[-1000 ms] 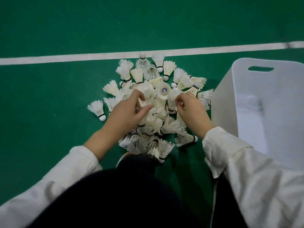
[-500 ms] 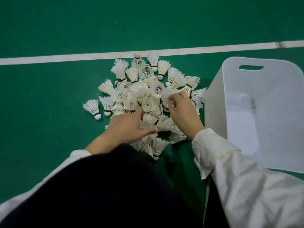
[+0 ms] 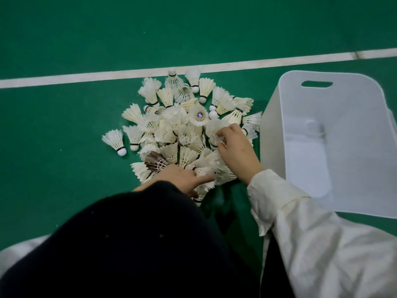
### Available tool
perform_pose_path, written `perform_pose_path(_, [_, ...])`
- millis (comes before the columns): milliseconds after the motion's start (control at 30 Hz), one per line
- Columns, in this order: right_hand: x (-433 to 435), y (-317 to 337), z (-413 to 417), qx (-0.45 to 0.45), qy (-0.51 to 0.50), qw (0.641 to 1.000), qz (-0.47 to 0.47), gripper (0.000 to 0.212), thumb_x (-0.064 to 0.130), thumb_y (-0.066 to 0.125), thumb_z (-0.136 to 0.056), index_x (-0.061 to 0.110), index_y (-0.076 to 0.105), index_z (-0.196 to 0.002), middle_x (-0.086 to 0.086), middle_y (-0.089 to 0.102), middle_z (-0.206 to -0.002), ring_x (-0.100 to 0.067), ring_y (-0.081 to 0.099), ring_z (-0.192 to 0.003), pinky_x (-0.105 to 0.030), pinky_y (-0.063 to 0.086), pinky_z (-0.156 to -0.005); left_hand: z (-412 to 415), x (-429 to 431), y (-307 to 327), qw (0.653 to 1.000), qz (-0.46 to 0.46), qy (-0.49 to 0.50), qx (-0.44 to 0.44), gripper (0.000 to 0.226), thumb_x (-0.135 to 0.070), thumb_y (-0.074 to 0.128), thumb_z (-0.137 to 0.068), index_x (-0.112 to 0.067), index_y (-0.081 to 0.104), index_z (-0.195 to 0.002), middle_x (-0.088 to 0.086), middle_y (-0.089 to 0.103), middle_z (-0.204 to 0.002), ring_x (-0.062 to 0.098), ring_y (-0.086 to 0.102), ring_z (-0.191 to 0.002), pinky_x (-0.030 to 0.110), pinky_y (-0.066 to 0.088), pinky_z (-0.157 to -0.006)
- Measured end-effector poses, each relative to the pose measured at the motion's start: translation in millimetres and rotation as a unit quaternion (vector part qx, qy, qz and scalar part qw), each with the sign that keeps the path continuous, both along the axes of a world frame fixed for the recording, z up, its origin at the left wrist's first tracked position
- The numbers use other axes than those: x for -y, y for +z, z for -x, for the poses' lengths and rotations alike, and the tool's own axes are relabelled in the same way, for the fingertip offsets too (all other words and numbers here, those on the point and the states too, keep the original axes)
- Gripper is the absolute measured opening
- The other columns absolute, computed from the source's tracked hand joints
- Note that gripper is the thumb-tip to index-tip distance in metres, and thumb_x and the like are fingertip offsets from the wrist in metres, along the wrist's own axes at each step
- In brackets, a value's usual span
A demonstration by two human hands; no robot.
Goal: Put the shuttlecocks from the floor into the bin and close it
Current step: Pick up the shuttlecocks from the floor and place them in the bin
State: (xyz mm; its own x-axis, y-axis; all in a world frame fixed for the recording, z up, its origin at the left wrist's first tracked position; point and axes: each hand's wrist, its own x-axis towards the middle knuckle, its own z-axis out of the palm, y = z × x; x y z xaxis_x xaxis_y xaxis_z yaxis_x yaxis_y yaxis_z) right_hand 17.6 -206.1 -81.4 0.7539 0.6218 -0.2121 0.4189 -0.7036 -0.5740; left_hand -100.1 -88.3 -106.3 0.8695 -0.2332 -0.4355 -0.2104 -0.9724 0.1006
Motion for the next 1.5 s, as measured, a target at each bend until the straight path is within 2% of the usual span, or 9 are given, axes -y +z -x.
perform_pose_path(133, [7.9,-3.7,-5.0,-0.002,-0.017,1.0,0.0,0.028,0.006,0.048,-0.092,0.004,0.056,-0.119,-0.01,0.048,-0.118,-0.025,0.053,-0.103,-0.022,0.037,-0.085,-13.4,6.1,2.2,0.997,-0.057,-0.043,0.034,0.023,-0.025,0.05,-0.095,-0.02,0.051,-0.118,0.0,0.064,-0.088,0.016,0.057,-0.068,0.029,0.043,-0.053])
perform_pose_path(233, [4.5,0.1,-8.2,0.007,-0.023,0.999,-0.024,0.021,0.008,0.05,-0.092,0.003,0.06,-0.11,-0.011,0.049,-0.111,-0.024,0.054,-0.098,-0.026,0.04,-0.087,-22.0,4.0,12.3,0.995,-0.039,-0.005,0.09,0.024,-0.031,0.043,-0.097,-0.022,0.061,-0.109,-0.003,0.064,-0.095,0.017,0.061,-0.078,0.024,0.03,-0.048])
perform_pose_path(367, [-6.1,19.0,-18.5,0.033,-0.017,0.998,-0.047,0.016,0.013,0.051,-0.093,0.004,0.06,-0.102,-0.008,0.05,-0.104,-0.021,0.051,-0.091,-0.026,0.04,-0.08,-29.9,-10.4,35.4,0.989,0.029,0.107,0.097,0.027,-0.041,0.041,-0.094,-0.027,0.062,-0.103,-0.009,0.065,-0.101,0.015,0.061,-0.09,0.023,0.031,-0.054])
perform_pose_path(533, [-11.8,55.8,-36.7,0.072,-0.007,0.995,-0.075,0.015,0.014,0.05,-0.093,0.005,0.061,-0.098,-0.003,0.05,-0.096,-0.014,0.047,-0.085,-0.017,0.031,-0.072,-44.3,-26.9,77.5,0.982,0.02,0.151,0.111,0.029,-0.047,0.035,-0.095,-0.027,0.055,-0.102,-0.005,0.067,-0.083,0.014,0.055,-0.068,0.027,0.042,-0.055])
perform_pose_path(633, [-8.6,83.5,-47.3,0.073,-0.001,0.995,-0.068,0.015,0.015,0.048,-0.094,0.008,0.061,-0.097,0.002,0.044,-0.092,-0.012,0.044,-0.08,-0.014,0.024,-0.065,-58.7,-29.7,104.7,0.981,-0.003,0.153,0.118,0.028,-0.043,0.032,-0.097,-0.025,0.052,-0.104,-0.005,0.066,-0.079,0.015,0.058,-0.066,0.027,0.043,-0.052])
perform_pose_path(867, [21.3,138.2,-70.4,0.126,-0.028,0.99,-0.051,0.013,0.014,0.053,-0.09,0.007,0.064,-0.092,-0.009,0.061,-0.101,-0.024,0.057,-0.092,-0.029,0.042,-0.077,-79.7,-23.2,159.6,0.972,0.037,0.182,0.144,0.019,-0.036,0.04,-0.097,-0.026,0.055,-0.097,-0.011,0.069,-0.079,-0.003,0.049,-0.057,0.021,0.033,-0.047])
perform_pose_path(1167, [86.1,186.5,-119.3,0.25,-0.001,0.963,0.098,0.022,0.013,0.046,-0.09,0.009,0.064,-0.102,-0.014,0.062,-0.108,-0.032,0.057,-0.099,-0.032,0.041,-0.075,-132.9,35.3,212.3,0.978,0.056,0.094,0.178,0.019,-0.037,0.044,-0.094,-0.026,0.058,-0.098,-0.009,0.067,-0.093,0.01,0.05,-0.066,0.025,0.033,-0.053])
perform_pose_path(1300, [127.6,180.0,-122.7,0.249,0.042,0.958,0.132,0.019,0.016,0.049,-0.09,0.01,0.063,-0.101,-0.011,0.06,-0.108,-0.031,0.056,-0.1,-0.028,0.033,-0.071,-153.8,70.0,200.3,0.956,0.132,0.153,0.212,0.015,-0.037,0.046,-0.092,-0.028,0.059,-0.09,-0.009,0.068,-0.09,0.012,0.051,-0.07,0.027,0.035,-0.057])
perform_pose_path(1500, [185.8,92.7,-135.8,0.108,-0.074,0.989,0.072,0.013,0.014,0.056,-0.088,0.008,0.065,-0.095,-0.008,0.057,-0.094,-0.021,0.051,-0.085,-0.025,0.033,-0.071,-148.0,121.8,114.9,0.928,0.214,0.244,0.185,0.018,-0.035,0.041,-0.096,-0.028,0.058,-0.094,-0.009,0.068,-0.089,0.014,0.059,-0.075,0.03,0.047,-0.062])
